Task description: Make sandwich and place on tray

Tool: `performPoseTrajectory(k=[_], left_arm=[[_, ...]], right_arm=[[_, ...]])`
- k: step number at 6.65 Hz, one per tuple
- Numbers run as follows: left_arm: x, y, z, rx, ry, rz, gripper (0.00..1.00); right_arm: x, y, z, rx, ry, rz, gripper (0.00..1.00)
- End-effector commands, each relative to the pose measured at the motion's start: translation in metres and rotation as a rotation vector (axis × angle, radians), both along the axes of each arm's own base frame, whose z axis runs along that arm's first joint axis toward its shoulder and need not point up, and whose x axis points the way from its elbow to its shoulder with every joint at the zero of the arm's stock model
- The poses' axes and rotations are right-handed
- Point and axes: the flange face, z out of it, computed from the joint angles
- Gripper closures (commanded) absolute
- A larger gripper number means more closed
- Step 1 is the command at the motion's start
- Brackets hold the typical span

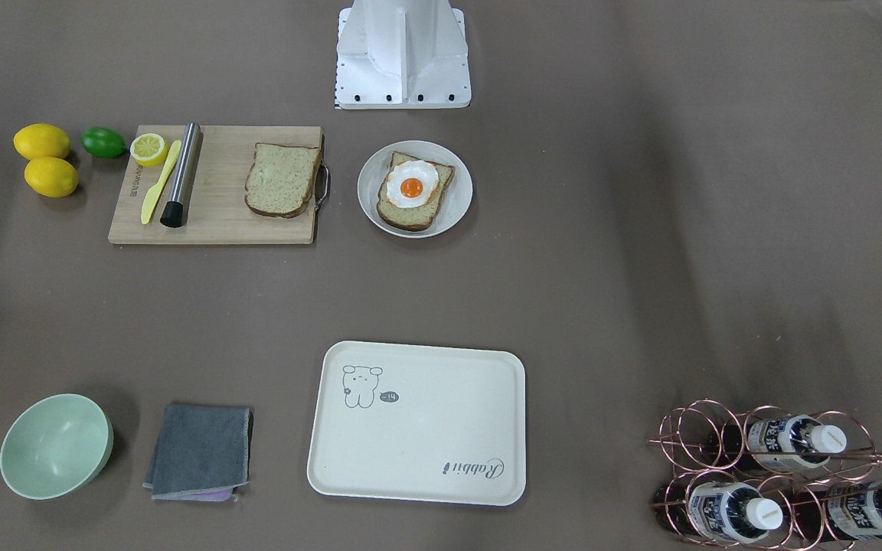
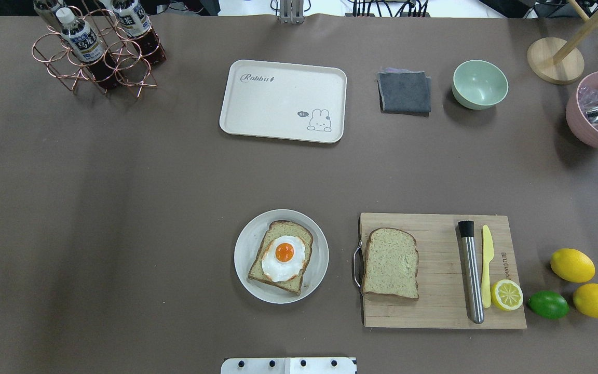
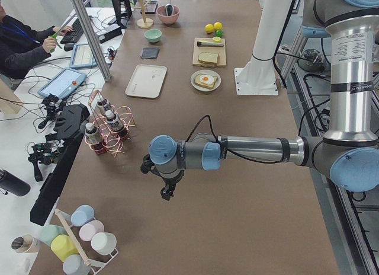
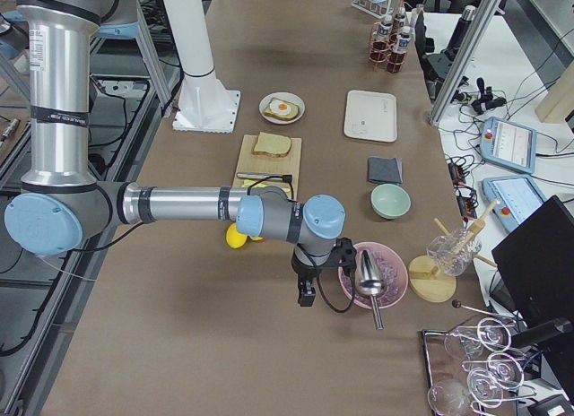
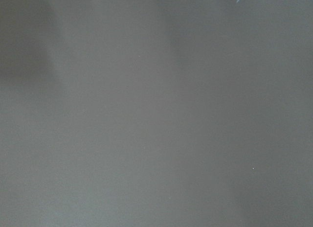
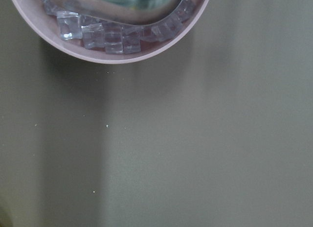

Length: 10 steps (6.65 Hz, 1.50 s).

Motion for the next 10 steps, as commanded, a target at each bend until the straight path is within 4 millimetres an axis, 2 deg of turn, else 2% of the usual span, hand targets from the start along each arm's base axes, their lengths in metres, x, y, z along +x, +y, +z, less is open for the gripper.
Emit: performPoseTrajectory(k=[1, 5, 6, 8, 10], left_arm=[[0.003, -0.001, 0.000, 0.001, 0.000, 0.007, 0.01], [0.006, -0.001, -0.002, 0.004, 0.002, 0.013, 0.01], [0.006, -0.001, -0.002, 0.004, 0.000, 0.013, 0.01], [0.006, -0.002, -0.004, 0.011, 0.002, 0.013, 0.01], [0.006, -0.005, -0.004, 0.034, 0.003, 0.007, 0.01]], right_arm=[[0.000, -0.004, -0.013, 0.027, -0.001, 0.000, 0.00], [0.000, -0.002, -0.011, 0.024, -0.001, -0.001, 0.00], [0.000, -0.002, -0.017, 0.036, -0.003, -0.001, 0.00], [0.000, 0.002, -0.003, 0.007, -0.004, -0.001, 0.00], [0.000, 0.001, -0.003, 0.007, -0.010, 0.001, 0.00]])
